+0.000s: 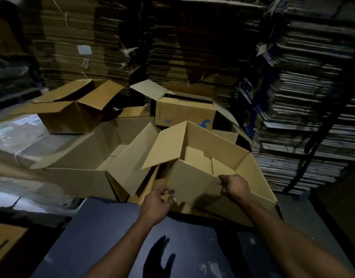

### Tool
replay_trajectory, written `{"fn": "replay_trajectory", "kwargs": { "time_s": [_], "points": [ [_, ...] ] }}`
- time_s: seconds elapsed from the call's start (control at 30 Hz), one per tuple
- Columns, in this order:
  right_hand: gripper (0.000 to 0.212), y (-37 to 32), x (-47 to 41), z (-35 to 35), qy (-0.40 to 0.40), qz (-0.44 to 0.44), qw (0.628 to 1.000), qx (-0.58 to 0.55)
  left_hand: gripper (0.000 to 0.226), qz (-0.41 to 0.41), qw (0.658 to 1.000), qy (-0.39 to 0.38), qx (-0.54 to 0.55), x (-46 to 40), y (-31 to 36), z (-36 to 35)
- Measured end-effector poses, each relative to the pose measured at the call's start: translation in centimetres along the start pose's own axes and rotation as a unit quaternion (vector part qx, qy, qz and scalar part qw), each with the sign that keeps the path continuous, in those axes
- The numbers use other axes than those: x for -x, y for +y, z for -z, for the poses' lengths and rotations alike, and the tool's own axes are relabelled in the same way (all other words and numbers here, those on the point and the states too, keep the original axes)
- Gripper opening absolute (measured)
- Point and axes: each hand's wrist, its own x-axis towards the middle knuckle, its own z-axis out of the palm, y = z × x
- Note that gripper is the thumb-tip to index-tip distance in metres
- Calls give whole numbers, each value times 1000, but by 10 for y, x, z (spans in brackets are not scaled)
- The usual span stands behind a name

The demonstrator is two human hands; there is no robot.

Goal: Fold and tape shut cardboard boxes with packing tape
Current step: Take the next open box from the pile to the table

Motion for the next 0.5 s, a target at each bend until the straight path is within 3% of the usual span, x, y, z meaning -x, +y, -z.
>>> {"fn": "replay_trajectory", "kwargs": {
  "time_s": [0.13,0.2,0.37,0.5],
  "points": [
    [24,-21,-2,53,39,62,997,-31,95,3,998,61,12,3,20,-5],
    [26,-45,17,66,43,97,994,-24,98,26,994,103,36,16,32,1],
    [47,-80,98,42,72,192,975,-81,101,86,955,237,158,92,11,21],
    [52,-106,151,17,90,273,950,-119,112,138,924,283,219,159,-39,37]
  ]
}}
